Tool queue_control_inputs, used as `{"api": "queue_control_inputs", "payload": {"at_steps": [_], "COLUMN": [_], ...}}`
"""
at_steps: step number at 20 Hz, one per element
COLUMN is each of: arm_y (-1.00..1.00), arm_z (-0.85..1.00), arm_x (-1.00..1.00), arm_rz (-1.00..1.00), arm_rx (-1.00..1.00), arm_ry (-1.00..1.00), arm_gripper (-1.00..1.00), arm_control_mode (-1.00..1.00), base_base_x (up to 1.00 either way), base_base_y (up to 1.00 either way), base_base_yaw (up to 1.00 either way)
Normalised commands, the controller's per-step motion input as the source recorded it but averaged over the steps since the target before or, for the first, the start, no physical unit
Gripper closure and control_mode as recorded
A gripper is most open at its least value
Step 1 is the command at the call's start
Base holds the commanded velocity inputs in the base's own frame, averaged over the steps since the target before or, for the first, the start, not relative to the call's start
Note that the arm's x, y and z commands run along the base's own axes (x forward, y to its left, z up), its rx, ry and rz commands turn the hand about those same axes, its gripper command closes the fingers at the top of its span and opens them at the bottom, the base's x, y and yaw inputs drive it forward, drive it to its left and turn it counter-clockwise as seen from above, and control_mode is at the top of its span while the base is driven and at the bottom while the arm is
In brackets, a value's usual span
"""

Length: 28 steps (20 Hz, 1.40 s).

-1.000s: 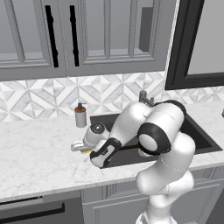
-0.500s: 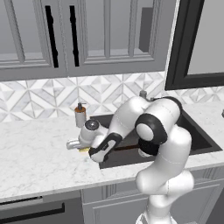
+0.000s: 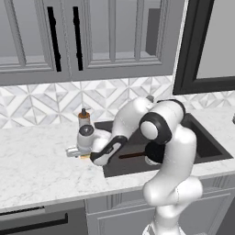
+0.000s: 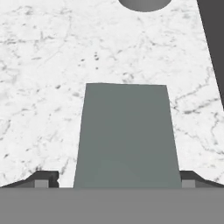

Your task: Pick the pan and sponge and place them into the sink. Then turn on the water.

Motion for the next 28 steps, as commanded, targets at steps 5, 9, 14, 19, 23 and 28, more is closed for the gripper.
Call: {"api": "queue_control_inputs", "payload": {"at_steps": [5, 9, 14, 19, 23, 28], "arm_y": [0.32, 0.02, -0.05, -0.33, -0.63, -0.89], "arm_z": [-0.87, -0.38, 0.1, 0.43, 0.92, 1.0], "arm_x": [0.0, -0.3, -0.63, -0.51, -0.42, -0.36], "arm_rz": [0.0, -0.12, -0.41, -0.49, -0.41, -0.41], "arm_rx": [-0.04, 0.0, 0.02, 0.11, 0.23, 0.33], "arm_ry": [0.05, -0.06, -0.21, -0.24, -0.05, 0.04], "arm_gripper": [1.0, 1.0, 1.0, 1.0, 1.0, 1.0], "arm_control_mode": [-1.0, -1.0, -1.0, -1.0, -1.0, -1.0], "base_base_x": [0.0, 0.0, 0.0, 0.0, 0.0, 0.0], "base_base_y": [0.0, 0.0, 0.0, 0.0, 0.0, 0.0], "base_base_yaw": [0.0, 0.0, 0.0, 0.0, 0.0, 0.0]}}
